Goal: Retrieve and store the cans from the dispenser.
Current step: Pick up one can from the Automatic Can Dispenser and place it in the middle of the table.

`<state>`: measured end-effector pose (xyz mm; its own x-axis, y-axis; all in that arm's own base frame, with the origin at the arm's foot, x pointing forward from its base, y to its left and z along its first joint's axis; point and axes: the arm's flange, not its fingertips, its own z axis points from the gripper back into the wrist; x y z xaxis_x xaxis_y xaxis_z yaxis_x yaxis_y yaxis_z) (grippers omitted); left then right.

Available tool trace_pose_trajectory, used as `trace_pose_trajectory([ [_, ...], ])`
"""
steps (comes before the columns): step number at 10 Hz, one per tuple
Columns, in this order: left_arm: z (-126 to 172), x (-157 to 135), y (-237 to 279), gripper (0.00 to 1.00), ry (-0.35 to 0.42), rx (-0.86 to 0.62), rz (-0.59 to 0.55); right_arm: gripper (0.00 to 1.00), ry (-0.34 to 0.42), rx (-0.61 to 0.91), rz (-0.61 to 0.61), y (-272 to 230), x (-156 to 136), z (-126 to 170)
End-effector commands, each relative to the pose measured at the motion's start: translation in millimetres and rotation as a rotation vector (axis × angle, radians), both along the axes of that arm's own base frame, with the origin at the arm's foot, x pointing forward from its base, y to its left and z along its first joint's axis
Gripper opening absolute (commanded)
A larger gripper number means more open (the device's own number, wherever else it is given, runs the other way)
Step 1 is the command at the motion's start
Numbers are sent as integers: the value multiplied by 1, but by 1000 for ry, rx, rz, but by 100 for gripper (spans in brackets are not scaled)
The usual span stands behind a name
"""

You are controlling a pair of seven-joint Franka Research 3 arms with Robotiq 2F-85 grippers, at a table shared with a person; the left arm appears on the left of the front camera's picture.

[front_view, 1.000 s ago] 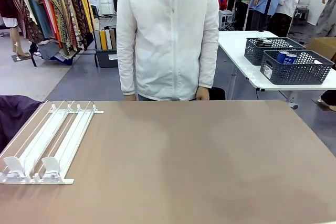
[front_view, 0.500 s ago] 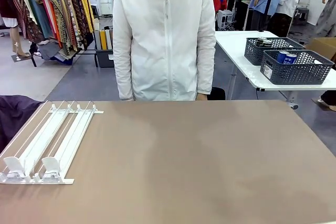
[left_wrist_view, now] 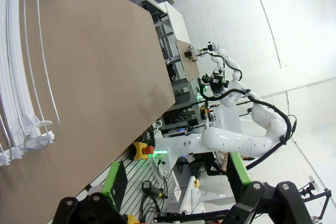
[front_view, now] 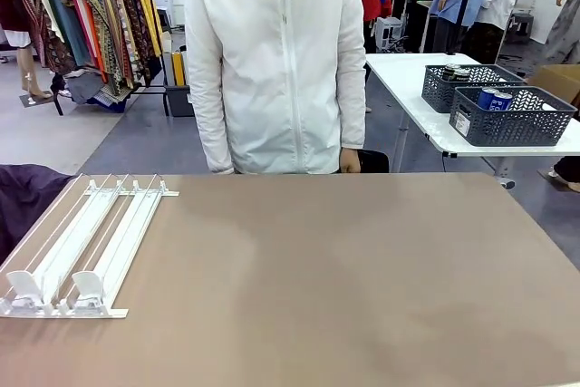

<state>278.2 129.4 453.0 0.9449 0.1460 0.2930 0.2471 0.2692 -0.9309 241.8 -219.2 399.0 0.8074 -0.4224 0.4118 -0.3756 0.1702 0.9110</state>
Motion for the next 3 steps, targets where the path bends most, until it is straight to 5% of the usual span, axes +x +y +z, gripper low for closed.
trace_pose_trajectory([
  [1,3,-1,-2,100,4,-16,5,100,1,1,10,0,0,4],
  [3,3,-1,-2,100,4,-16,5,100,1,1,10,0,0,4],
])
